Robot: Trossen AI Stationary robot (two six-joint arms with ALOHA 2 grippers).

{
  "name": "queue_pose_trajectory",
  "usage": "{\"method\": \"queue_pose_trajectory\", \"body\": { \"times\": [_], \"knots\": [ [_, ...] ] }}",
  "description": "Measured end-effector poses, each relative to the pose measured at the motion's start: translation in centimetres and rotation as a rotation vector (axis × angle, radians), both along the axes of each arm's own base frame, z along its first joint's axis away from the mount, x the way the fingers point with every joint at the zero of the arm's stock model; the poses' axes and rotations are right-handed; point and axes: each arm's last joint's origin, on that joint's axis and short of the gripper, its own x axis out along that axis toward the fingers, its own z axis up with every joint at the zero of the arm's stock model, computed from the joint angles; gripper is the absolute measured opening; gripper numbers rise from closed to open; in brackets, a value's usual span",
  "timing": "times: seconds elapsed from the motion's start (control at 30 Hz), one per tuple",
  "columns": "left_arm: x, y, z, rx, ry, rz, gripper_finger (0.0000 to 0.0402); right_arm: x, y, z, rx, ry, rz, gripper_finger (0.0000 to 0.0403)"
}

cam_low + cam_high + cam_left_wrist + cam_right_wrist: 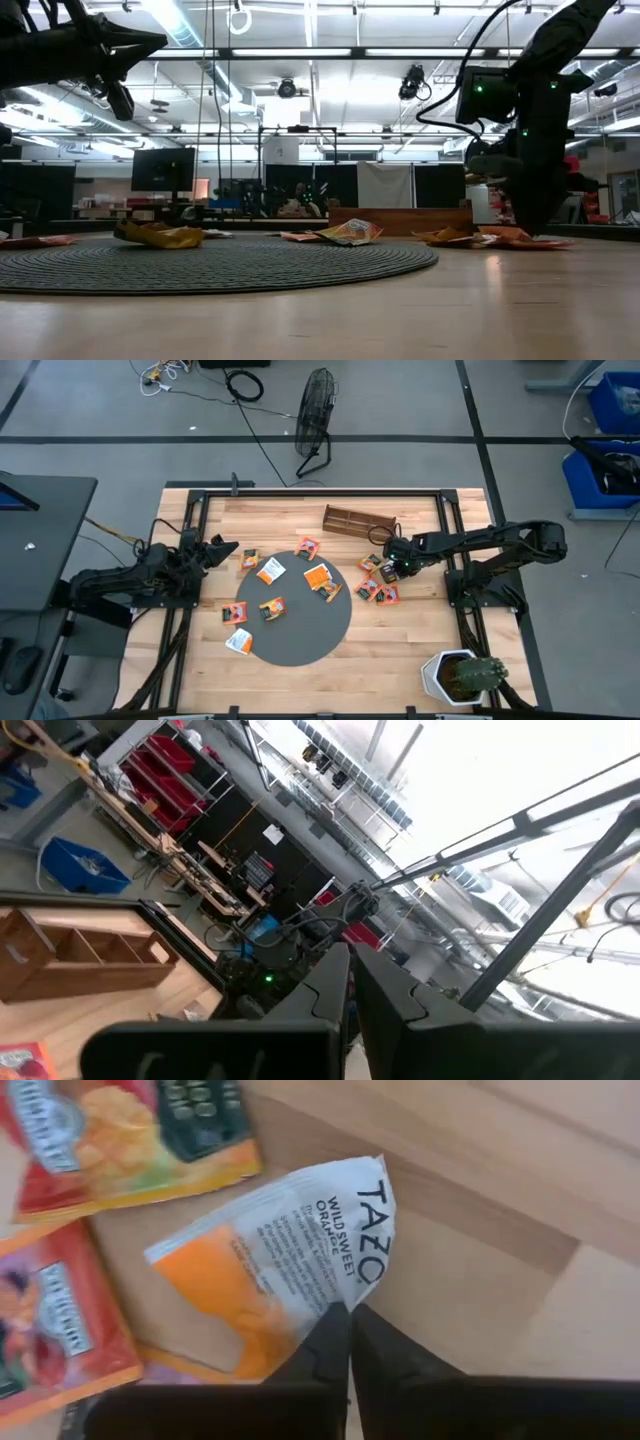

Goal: Pick & Place Tea
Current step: Put the white tea bag into the left section of the wooden organizer

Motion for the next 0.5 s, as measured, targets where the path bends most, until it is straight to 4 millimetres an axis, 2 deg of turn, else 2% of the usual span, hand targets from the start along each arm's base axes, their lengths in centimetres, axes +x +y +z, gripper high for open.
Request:
{"method": "queue_pose_trajectory", "body": {
  "times": [0.07,0.2,0.37,0.5],
  "knots": [
    [0.0,0.0,0.0,-0.015,-0.004,-0.006,0.0023,0.4,0.0,0.8,0.011,-0.026,0.03,0.0009],
    [0.0,0.0,0.0,-0.038,-0.011,-0.014,0.0023,1.6,-0.2,3.7,-0.035,-0.071,0.124,0.0003],
    [0.0,0.0,0.2,-0.067,-0.015,-0.026,0.0023,4.1,-0.3,8.6,-0.141,-0.179,0.255,0.0001],
    [-0.4,0.0,1.7,-0.057,-0.048,-0.025,0.0023,5.9,-0.3,12.7,-0.268,-0.256,0.344,0.0001]
  ]
}}
